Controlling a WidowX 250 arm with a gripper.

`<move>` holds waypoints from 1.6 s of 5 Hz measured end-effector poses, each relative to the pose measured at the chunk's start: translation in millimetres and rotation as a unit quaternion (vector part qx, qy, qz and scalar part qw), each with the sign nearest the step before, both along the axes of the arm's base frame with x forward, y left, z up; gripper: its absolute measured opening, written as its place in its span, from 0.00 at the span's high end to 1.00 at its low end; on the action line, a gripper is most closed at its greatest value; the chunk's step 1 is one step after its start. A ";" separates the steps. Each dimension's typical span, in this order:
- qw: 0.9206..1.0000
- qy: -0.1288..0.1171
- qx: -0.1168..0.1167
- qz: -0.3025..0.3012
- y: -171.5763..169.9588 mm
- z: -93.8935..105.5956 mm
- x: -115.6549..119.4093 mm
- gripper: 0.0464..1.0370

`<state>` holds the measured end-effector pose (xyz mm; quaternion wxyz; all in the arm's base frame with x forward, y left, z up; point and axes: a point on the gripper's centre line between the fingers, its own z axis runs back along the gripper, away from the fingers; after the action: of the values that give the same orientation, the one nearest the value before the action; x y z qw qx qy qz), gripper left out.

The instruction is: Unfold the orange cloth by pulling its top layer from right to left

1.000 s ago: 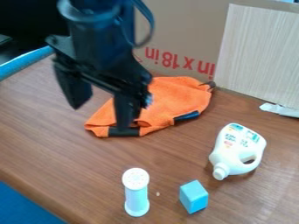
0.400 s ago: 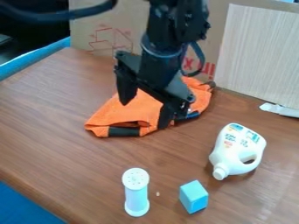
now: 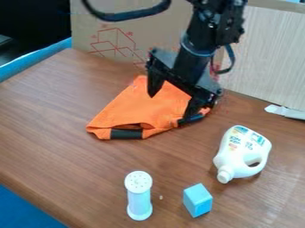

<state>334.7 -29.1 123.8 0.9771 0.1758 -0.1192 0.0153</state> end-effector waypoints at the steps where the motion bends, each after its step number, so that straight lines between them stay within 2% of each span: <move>1: 1.000 -0.001 0.006 0.021 5.1 -6.6 21.8 0.04; 3: 0.999 0.013 0.022 0.037 6.7 -31.0 40.8 0.04; 5: 0.998 0.028 0.035 0.036 8.0 -52.0 45.7 0.04; 6: 0.999 0.029 0.033 0.032 6.5 -56.7 48.7 0.04; 7: 0.998 0.033 0.038 0.035 8.1 -60.2 49.6 0.10; 8: 0.998 0.031 0.037 0.046 11.8 -61.6 51.6 0.39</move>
<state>386.3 -17.2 62.2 0.9715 0.2172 -0.0809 0.0498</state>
